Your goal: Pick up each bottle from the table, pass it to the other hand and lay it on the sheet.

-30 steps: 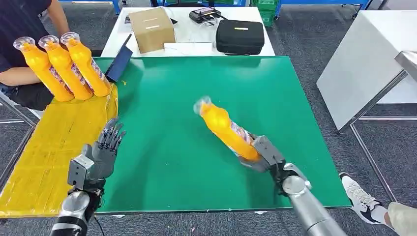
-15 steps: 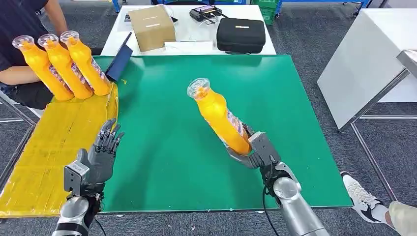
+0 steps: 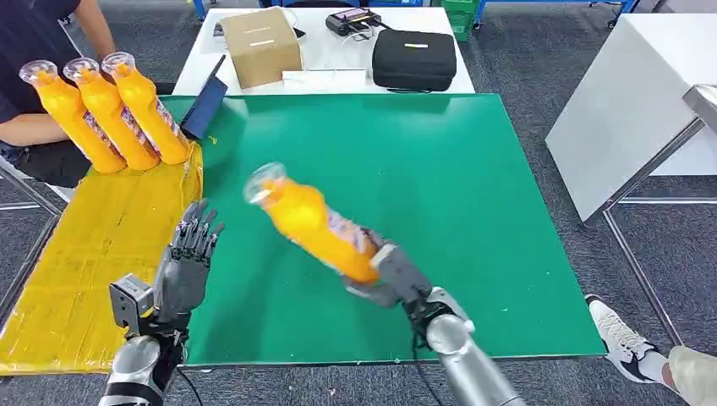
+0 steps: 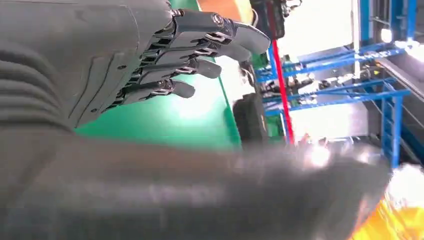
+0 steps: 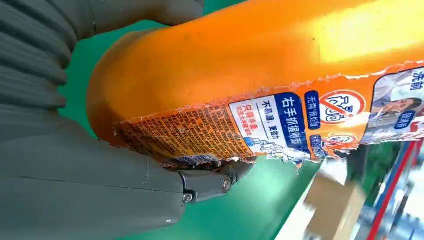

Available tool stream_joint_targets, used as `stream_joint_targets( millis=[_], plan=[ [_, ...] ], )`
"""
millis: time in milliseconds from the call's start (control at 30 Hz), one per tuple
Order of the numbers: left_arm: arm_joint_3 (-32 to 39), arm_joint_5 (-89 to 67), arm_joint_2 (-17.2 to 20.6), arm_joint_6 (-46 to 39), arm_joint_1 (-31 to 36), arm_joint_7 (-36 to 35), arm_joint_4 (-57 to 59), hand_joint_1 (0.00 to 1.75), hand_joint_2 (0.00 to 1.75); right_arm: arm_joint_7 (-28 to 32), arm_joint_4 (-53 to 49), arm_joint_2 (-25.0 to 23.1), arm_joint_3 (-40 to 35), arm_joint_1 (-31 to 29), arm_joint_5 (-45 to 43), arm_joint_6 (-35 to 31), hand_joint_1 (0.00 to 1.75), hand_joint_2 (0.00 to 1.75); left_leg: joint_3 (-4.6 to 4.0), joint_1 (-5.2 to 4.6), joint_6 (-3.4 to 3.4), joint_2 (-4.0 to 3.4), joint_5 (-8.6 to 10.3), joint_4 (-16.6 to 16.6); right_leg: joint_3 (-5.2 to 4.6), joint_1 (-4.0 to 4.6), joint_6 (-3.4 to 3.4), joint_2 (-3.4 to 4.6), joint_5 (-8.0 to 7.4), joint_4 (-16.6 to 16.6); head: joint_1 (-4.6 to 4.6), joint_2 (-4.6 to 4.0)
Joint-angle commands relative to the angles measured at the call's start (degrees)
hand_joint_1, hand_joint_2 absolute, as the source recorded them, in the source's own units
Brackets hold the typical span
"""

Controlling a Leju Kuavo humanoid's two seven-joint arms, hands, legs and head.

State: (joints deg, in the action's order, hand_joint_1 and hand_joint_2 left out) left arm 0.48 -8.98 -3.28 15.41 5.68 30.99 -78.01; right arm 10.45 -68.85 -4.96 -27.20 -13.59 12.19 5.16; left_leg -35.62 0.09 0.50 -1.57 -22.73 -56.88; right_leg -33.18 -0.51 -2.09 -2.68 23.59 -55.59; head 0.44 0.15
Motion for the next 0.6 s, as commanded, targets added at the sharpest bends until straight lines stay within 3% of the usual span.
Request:
stream_joint_targets(
  millis=[33, 600],
  plan=[
    [-4.5, 0.0, -1.0, 0.7, -0.2, -0.4, -0.1, 0.00, 1.75, -0.1, 5.8, -3.7, -13.8, -2.6, 0.7, 0.8, 1.75, 1.75, 0.15, 0.04, -0.04, 0.00, -0.09, 0.0, 0.14, 0.01, 0.05, 0.23, 0.06, 0.0, 0.00, 0.00],
    [-8.4, 0.0, -0.8, 1.0, -0.7, -0.2, -0.9, 0.00, 1.75, -0.2, 7.0, -3.9, -18.3, -3.8, -1.2, 0.5, 1.75, 1.75, 0.17, 0.03, -0.04, 0.18, -0.10, 0.0, 0.21, -0.02, 0.06, 0.16, 0.12, 0.0, 0.00, 0.00]
  ],
)
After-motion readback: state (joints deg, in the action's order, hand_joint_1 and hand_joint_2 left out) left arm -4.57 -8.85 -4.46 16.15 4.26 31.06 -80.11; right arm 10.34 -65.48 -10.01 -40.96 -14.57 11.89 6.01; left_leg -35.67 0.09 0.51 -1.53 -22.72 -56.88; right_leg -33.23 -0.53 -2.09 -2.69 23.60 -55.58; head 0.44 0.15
